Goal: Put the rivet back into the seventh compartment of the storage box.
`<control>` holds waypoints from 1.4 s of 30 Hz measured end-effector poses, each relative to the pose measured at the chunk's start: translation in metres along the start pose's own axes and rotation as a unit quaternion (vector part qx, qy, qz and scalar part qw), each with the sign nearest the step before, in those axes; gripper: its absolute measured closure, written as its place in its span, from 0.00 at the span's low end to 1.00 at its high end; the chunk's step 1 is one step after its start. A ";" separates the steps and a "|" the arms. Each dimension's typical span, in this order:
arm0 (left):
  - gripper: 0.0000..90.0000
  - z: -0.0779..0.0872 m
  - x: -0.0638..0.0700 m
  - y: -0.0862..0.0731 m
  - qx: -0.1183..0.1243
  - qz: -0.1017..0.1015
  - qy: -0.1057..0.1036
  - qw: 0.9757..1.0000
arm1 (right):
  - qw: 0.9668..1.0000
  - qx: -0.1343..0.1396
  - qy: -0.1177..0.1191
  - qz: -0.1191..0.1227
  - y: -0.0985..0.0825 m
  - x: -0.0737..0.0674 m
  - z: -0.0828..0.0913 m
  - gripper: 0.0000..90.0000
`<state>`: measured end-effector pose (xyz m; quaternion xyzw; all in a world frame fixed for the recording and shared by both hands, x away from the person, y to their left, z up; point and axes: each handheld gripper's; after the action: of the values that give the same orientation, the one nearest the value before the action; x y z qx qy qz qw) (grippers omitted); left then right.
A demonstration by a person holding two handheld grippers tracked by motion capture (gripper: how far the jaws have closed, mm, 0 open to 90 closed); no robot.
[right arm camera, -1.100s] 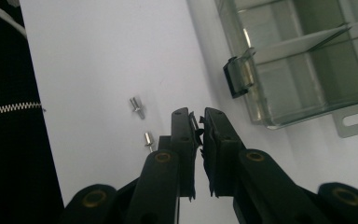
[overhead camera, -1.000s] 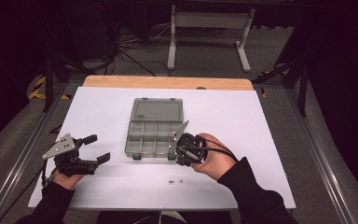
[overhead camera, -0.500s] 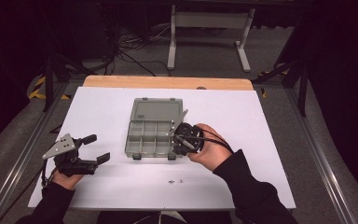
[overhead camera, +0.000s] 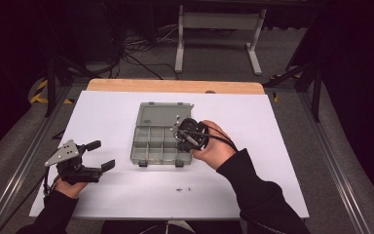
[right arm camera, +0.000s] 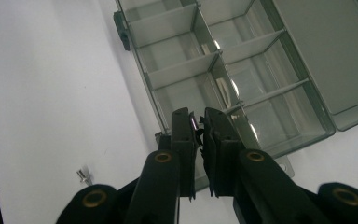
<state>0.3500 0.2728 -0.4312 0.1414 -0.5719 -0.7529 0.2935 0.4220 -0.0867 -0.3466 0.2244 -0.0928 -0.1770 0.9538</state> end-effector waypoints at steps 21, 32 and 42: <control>0.07 0.000 -0.001 0.000 -0.001 0.000 0.004 1.000 | 1.000 0.000 0.003 -0.013 0.016 0.016 -0.025 0.92; 0.07 -0.001 -0.001 -0.001 -0.001 -0.001 0.003 1.000 | 1.000 -0.012 0.015 -0.011 0.019 0.016 -0.045 0.92; 0.07 -0.001 -0.001 -0.001 -0.001 -0.001 0.003 1.000 | 0.999 -0.026 0.021 -0.012 0.020 0.016 -0.058 0.92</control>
<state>0.3508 0.2726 -0.4320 0.1436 -0.5699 -0.7534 0.2948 0.4574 -0.0533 -0.3876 0.2043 -0.0656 -0.1863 0.9588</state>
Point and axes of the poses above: each handheld gripper's, and its own axes: z roughly backward along the jaws, y roughly out of its top, x roughly to its right, and after that the axes turned 2 degrees about -y, right-handed
